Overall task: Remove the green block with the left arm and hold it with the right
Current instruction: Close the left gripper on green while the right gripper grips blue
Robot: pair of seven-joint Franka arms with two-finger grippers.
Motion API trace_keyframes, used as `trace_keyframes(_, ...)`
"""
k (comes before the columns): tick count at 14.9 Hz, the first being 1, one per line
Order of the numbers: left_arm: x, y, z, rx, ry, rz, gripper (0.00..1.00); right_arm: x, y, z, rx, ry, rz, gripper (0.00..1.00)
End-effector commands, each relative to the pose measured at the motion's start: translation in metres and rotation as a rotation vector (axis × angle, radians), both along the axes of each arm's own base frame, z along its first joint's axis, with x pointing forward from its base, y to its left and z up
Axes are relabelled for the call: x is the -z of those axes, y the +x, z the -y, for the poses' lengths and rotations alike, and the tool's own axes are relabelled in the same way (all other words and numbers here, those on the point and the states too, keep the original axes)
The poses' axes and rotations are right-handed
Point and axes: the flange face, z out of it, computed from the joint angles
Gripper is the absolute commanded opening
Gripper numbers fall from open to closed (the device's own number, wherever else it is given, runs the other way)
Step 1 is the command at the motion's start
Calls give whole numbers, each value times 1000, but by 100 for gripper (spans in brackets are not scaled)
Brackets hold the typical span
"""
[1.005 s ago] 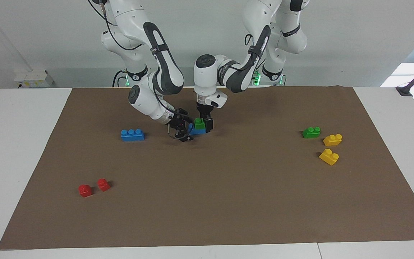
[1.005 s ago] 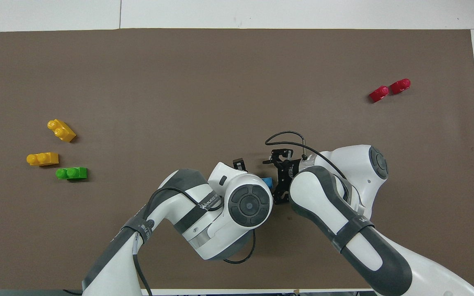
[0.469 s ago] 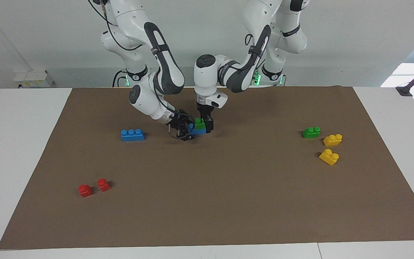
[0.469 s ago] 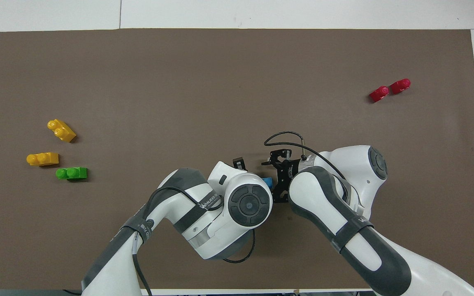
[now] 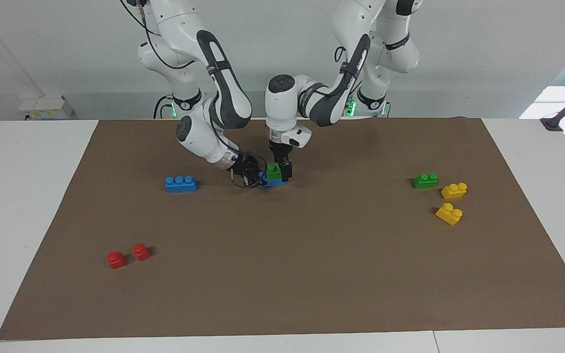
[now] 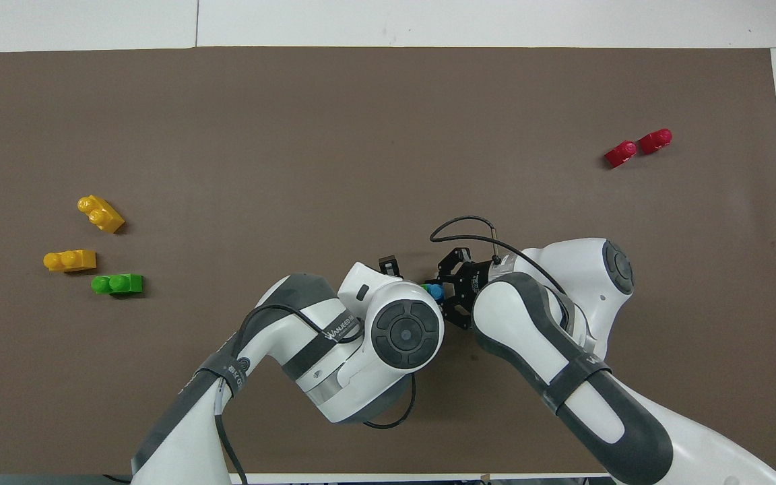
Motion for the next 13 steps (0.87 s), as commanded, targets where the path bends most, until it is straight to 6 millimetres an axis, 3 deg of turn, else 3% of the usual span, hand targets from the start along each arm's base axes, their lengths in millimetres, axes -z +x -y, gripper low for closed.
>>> trace_keyframes(1,1,2,0,-19,6,19,99,1,-1,-1,-4,7,24,0)
trace_keyframes(3,1,2,0,-20,3,20,93,1,-2,-5,-10,5,29,0)
trace_keyframes(4,1,2,1,-28,2,20,77,1,-1,-4,-4,-2,39,0)
trace_keyframes(5,1,2,1,-37,3,18,58,1,-4,-10,-12,-6,45,0)
trace_keyframes(6,0,1,2,-30,5,20,6,2,-6,-14,-21,-8,47,0)
trace_keyframes(7,0,0,3,-20,5,22,0,1,-5,-14,-15,-11,55,0)
trace_keyframes(13,-11,3,1,-18,1,37,0,2,-6,-15,-18,-14,57,0)
